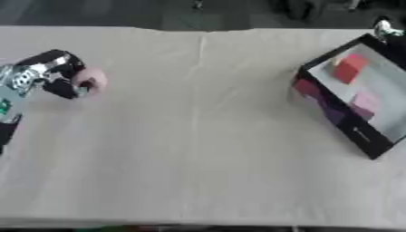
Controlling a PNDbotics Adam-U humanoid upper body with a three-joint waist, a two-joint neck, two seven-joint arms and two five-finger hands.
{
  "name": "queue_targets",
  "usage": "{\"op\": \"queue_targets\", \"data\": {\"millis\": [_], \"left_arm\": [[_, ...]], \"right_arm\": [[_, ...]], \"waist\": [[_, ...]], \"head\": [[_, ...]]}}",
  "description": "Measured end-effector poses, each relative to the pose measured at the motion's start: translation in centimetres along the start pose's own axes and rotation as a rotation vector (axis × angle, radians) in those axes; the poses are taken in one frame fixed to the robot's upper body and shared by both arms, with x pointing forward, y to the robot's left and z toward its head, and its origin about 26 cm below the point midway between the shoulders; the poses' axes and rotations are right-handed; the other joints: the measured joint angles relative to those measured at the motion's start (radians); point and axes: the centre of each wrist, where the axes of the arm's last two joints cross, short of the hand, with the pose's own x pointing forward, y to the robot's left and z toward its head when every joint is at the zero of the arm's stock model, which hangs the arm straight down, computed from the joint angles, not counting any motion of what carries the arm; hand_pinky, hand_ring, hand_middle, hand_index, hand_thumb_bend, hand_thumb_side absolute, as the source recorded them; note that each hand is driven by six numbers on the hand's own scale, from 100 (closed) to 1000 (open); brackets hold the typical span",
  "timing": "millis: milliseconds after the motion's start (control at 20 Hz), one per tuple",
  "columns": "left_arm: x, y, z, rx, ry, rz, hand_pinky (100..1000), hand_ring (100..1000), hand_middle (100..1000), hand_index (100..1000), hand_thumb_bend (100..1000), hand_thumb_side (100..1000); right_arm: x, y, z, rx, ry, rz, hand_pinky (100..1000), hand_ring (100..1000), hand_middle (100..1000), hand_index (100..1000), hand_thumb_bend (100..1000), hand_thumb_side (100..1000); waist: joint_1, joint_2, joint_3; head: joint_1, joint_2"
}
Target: Pick up the objects with one hand, pass them to the other hand, and then place them into the box on the other side of the table.
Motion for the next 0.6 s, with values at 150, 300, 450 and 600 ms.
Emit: {"op": "queue_targets", "data": {"millis": [150, 300, 450, 600], "left_arm": [[0.1, 0.6, 1.1, 0.100, -0.067, 0.032, 683, 488, 390, 470, 100, 100], [1.0, 1.0, 1.9, 0.187, -0.116, 0.066, 675, 482, 384, 470, 100, 100], [2.2, 1.1, 2.6, 0.258, -0.158, 0.098, 678, 461, 360, 471, 100, 100], [3.9, 0.4, 3.1, 0.314, -0.201, 0.128, 674, 450, 353, 473, 100, 100]], "right_arm": [[0.5, 0.0, 0.0, -0.001, -0.021, -0.007, 1000, 1000, 973, 956, 100, 457], [1.2, 0.0, 0.0, -0.001, -0.046, -0.013, 1000, 1000, 972, 955, 100, 418], [2.5, 0.3, -0.2, 0.013, -0.085, -0.016, 1000, 1000, 975, 959, 100, 382], [4.5, 0.9, -0.5, 0.055, -0.148, -0.012, 1000, 1000, 979, 962, 100, 348]], "waist": [[-0.004, 0.000, 0.002], [-0.010, 0.000, 0.004], [-0.010, 0.000, 0.004], [-0.012, 0.000, 0.004]], "head": [[-0.011, -0.002], [-0.017, -0.010], [-0.017, -0.011], [-0.018, -0.011]]}}
